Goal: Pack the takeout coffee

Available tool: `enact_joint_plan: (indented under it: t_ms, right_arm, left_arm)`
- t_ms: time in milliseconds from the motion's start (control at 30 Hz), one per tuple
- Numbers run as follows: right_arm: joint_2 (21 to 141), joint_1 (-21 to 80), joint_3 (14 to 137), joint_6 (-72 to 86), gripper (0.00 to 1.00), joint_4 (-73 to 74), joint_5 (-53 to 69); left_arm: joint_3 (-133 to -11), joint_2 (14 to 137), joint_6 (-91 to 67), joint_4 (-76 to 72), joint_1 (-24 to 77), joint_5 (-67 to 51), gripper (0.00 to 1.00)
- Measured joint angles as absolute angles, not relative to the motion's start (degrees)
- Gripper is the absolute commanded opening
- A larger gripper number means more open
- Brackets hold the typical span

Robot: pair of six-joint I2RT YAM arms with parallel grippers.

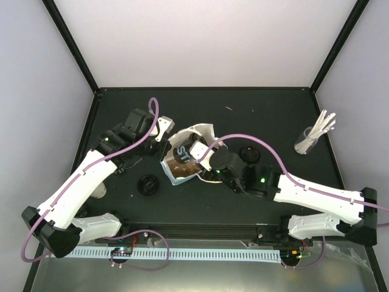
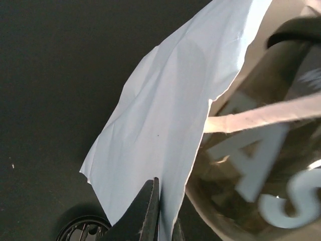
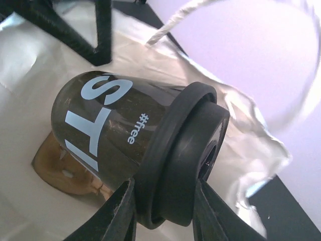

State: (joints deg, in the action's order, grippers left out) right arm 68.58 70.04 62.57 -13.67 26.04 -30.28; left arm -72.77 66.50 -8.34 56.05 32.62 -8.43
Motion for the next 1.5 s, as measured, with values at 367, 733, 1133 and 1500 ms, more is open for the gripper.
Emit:
enact_joint_plan:
  t_ms: [367, 733, 1133, 1500]
  right_arm:
    - [61.2, 70.0, 65.1, -16.0, 0.29, 27.4, -33.2]
    - [54.5, 70.0, 72.6, -17.7, 0.28, 32.6, -35.4]
    - [60.5, 73.8, 63.6, -10.2, 0.27, 43.9, -37.9]
    - [77.4, 78.0, 58.2, -5.4, 0.26, 45.4, -48.1]
  left_arm:
    - [-72.9, 66.5, -9.2, 57.1, 32.4, -5.4, 0.05]
    - [-73.0, 68.7, -11.4, 57.7, 20.9, -5.3, 0.03]
    - [-73.0, 70.6, -11.3, 56.7, 10.1, -9.2, 0.02]
    - [-72.5, 68.7, -10.3, 55.1, 9.9, -14.4, 0.02]
